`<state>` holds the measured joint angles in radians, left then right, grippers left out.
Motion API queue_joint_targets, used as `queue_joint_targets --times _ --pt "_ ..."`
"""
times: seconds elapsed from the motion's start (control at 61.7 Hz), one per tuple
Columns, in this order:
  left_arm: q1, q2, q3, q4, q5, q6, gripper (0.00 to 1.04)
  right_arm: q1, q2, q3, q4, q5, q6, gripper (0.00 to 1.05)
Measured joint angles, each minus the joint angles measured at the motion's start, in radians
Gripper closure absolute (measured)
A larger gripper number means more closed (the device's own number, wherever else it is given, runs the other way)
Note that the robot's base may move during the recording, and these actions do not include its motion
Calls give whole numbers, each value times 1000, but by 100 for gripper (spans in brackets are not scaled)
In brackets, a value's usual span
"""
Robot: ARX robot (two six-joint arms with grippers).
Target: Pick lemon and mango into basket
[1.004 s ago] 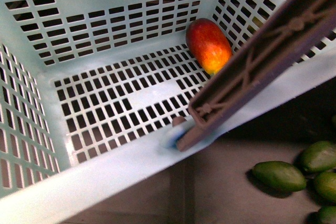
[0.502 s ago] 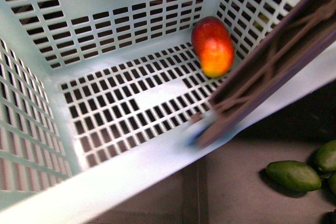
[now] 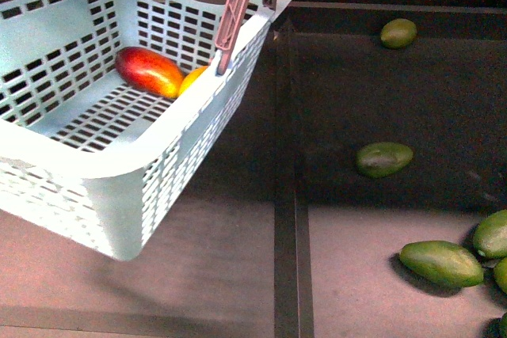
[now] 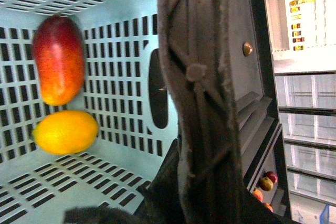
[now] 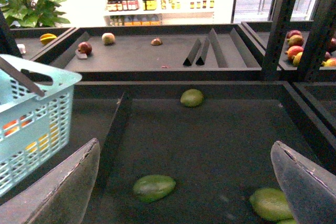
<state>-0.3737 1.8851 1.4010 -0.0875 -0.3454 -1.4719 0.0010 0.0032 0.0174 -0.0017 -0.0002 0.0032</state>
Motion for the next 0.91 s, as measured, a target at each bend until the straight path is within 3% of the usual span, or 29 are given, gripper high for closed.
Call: queue_joint_targets --times 0.13,0.373,0.745,0.907 --pt "42 83 52 56 37 -19 99 0 0 0 0 0 0 9" --pt "100 216 86 123 17 -42 99 0 0 0 0 0 0 9" --pt "97 177 -116 204 -15 -149 99 0 0 0 0 0 0 9" --pt "90 145 -164 189 -14 -176 70 0 0 0 0 0 0 9"
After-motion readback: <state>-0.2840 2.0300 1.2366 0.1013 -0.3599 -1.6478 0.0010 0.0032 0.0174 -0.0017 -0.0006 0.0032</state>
